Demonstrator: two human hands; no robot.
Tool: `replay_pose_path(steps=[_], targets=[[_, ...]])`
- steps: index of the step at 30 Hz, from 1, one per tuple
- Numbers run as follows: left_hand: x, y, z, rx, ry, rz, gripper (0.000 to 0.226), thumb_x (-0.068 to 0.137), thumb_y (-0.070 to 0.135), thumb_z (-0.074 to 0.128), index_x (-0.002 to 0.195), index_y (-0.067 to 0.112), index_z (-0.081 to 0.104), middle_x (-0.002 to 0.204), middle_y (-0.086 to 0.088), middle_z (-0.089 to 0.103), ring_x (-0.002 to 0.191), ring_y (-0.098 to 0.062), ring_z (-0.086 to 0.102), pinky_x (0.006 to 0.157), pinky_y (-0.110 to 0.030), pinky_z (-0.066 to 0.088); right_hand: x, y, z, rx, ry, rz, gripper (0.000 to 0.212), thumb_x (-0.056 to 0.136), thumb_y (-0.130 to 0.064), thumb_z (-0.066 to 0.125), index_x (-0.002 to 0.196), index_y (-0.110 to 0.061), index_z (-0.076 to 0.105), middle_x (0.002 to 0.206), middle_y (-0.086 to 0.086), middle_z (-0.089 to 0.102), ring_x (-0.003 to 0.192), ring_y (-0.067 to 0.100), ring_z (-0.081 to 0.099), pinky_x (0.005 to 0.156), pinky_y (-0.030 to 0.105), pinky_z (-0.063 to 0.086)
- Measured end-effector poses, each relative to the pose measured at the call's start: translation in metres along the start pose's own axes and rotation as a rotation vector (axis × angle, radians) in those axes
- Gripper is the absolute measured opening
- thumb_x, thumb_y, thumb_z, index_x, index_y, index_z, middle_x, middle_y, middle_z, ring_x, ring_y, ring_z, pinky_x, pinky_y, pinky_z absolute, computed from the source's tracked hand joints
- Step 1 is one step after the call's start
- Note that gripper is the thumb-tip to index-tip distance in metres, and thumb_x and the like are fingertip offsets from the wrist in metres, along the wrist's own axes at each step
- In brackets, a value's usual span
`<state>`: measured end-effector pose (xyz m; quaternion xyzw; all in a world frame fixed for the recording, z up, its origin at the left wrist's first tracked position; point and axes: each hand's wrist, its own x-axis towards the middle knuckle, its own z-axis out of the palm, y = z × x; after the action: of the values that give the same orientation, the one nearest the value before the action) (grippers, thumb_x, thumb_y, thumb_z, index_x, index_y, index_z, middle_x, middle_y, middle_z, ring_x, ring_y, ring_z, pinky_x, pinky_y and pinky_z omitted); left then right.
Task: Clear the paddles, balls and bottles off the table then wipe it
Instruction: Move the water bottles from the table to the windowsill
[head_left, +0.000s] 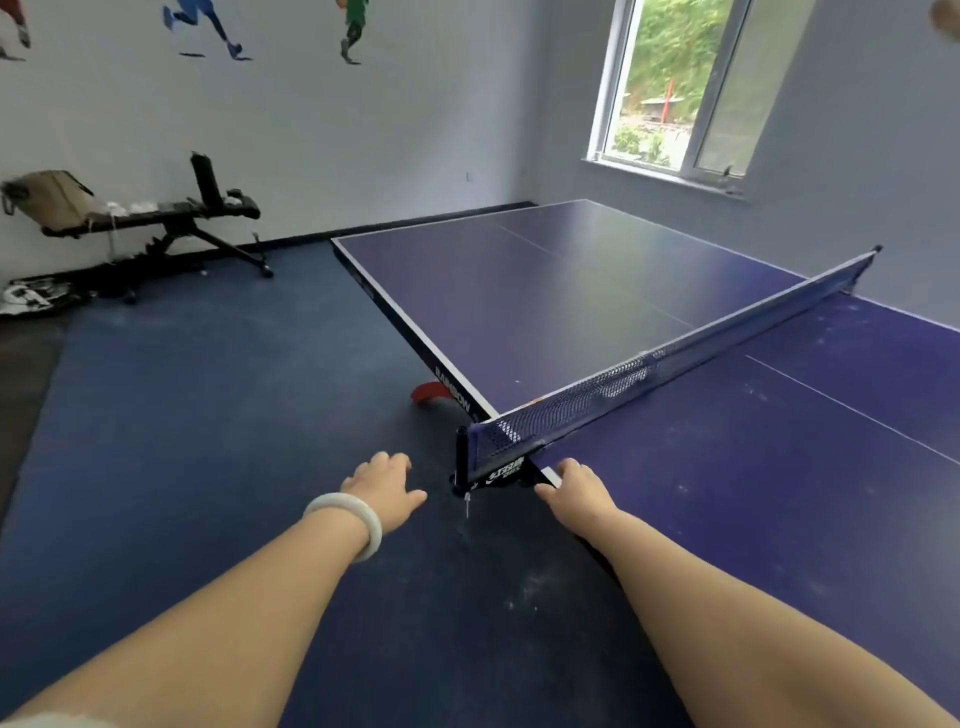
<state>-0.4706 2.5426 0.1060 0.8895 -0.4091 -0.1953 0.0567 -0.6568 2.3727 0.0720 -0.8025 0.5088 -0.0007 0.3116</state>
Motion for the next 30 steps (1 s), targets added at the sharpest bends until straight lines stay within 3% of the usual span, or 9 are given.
replay_pose_path(steps=[8, 16, 23, 30], targets=[[0.175, 0.043, -0.048, 0.003, -0.011, 0.234, 0.049, 0.097, 0.041, 0.054, 0.139, 0.016, 0.044, 0.138, -0.007, 0.044, 0.126, -0.028, 0.047, 0.106, -0.045, 0.04, 0.131, -0.047, -0.028, 0.123, 0.151, 0.028, 0.048, 0.096, -0.033, 0.06, 0.134, -0.007, 0.047, 0.135, 0.014, 0.049, 0.125, 0.032, 0.048, 0.101, 0.038, 0.041], [0.32, 0.054, -0.079, 0.054, -0.069, 0.254, 0.05, 0.098, 0.041, 0.052, 0.14, 0.016, 0.043, 0.14, -0.006, 0.043, 0.125, -0.025, 0.048, 0.106, -0.042, 0.041, 0.267, -0.082, -0.046, 0.144, 0.145, 0.017, 0.051, 0.1, -0.033, 0.055, 0.142, -0.008, 0.04, 0.142, 0.012, 0.042, 0.131, 0.029, 0.043, 0.107, 0.039, 0.037], [0.454, 0.084, -0.067, 0.128, -0.207, 0.346, 0.053, 0.098, 0.043, 0.053, 0.143, 0.018, 0.04, 0.14, -0.005, 0.041, 0.127, -0.025, 0.045, 0.106, -0.041, 0.04, 0.36, -0.078, -0.033, 0.221, 0.109, 0.244, 0.053, 0.099, -0.035, 0.056, 0.143, -0.009, 0.039, 0.142, 0.01, 0.042, 0.127, 0.028, 0.047, 0.104, 0.038, 0.041], [0.567, 0.135, -0.006, 0.279, -0.434, 0.613, 0.054, 0.097, 0.044, 0.055, 0.142, 0.018, 0.04, 0.138, -0.003, 0.04, 0.125, -0.023, 0.046, 0.103, -0.038, 0.043, 0.42, -0.058, -0.03, 0.328, 0.22, 0.585, 0.052, 0.099, -0.034, 0.056, 0.143, -0.011, 0.04, 0.142, 0.008, 0.042, 0.126, 0.024, 0.047, 0.102, 0.035, 0.043]])
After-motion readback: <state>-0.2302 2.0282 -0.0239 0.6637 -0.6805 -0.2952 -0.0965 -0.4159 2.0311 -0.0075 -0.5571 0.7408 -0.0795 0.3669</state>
